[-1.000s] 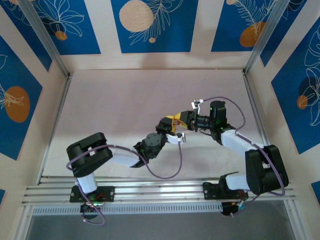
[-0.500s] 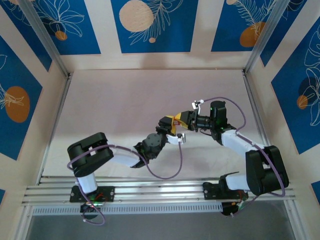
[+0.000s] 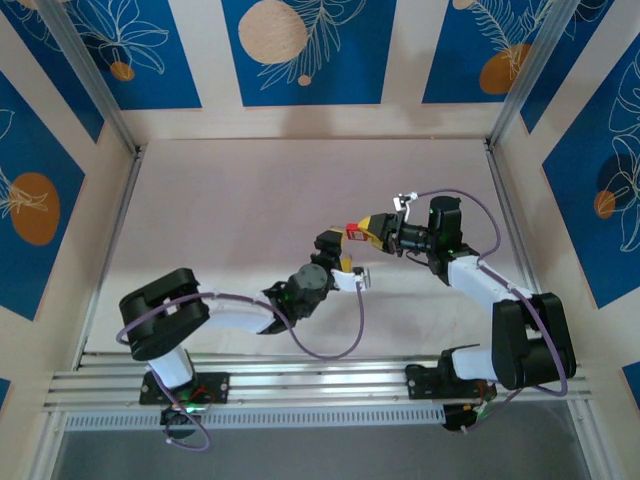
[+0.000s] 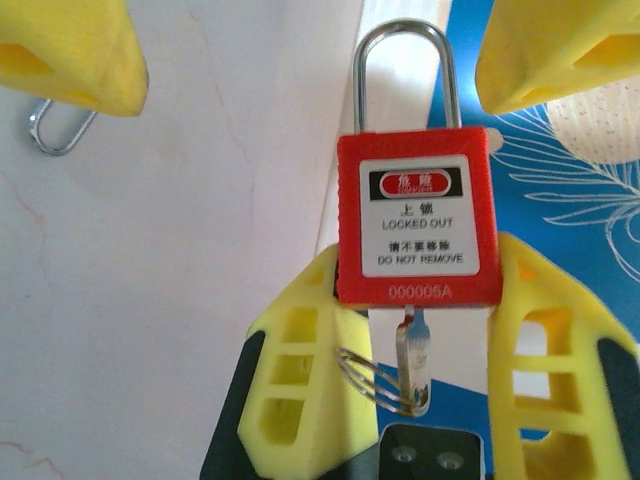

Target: Unlock with the key

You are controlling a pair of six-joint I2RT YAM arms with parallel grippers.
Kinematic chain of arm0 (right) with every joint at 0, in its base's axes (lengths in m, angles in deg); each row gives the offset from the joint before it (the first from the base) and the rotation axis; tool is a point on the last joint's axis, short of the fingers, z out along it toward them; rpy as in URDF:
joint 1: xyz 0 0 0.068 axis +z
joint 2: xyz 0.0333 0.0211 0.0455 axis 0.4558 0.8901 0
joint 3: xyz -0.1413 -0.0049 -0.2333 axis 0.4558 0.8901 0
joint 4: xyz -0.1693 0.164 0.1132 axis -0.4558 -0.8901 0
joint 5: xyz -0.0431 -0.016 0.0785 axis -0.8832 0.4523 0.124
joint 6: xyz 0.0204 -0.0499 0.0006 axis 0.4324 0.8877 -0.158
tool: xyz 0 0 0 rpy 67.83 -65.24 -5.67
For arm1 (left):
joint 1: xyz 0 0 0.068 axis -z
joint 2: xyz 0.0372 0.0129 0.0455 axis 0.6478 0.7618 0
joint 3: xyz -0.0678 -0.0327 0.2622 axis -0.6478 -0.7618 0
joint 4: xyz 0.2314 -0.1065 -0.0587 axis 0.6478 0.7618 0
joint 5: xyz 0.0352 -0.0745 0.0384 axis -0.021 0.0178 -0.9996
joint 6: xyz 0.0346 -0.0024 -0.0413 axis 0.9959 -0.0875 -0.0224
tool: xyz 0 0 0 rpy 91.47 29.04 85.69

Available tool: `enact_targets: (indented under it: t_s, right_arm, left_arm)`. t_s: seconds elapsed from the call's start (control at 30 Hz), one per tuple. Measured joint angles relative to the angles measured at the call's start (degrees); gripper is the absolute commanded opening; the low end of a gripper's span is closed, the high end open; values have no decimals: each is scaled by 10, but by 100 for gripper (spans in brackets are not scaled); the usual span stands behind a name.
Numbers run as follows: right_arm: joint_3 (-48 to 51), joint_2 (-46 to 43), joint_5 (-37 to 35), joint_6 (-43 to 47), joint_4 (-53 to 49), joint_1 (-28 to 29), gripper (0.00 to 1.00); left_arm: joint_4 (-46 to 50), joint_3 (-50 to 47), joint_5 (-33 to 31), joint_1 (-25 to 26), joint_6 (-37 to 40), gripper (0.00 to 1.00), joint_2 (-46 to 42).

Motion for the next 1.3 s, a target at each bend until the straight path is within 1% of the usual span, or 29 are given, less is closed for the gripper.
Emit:
enact_targets:
  t_s: [0.07, 0.17, 0.43, 0.53, 0.57, 0.67, 0.7, 0.83, 0.93, 1.03, 1.2, 1.3]
  right_arm:
    - [0, 0, 0, 0, 0, -4, 30]
    - [0, 0, 0, 4, -4, -12, 30]
    - [0, -15, -9, 25, -26, -36, 30]
    - [0, -17, -11, 34, -33, -42, 30]
    - [0, -18, -11, 36, -35, -42, 30]
    - [0, -20, -12, 43, -41, -42, 30]
    - [0, -21, -12, 46, -43, -42, 30]
    - [0, -28, -13, 60, -54, -40, 30]
    - [0, -34, -13, 70, -62, -38, 30]
    - [1, -40, -13, 77, -66, -33, 30]
    - [2, -42, -13, 90, -77, -25, 30]
    - [2, -49, -13, 101, -89, -19, 30]
  left_arm:
    - [24, 1, 7, 0, -16, 94, -15]
    - [65, 1, 19, 0, -42, 95, -41]
    - [191, 26, 47, -9, -112, 91, -107]
    - [269, 51, 82, -31, -152, 88, -129]
    - [299, 63, 100, -43, -170, 86, -137]
    - [390, 112, 158, -89, -217, 83, -149]
    - [414, 129, 176, -103, -228, 82, -150]
    - [517, 200, 251, -145, -266, 64, -143]
    - [578, 256, 295, -154, -279, 60, -116]
    - [614, 282, 331, -157, -284, 45, -93]
    - [664, 302, 373, -160, -286, 45, -62]
    - [675, 308, 382, -163, -285, 52, -56]
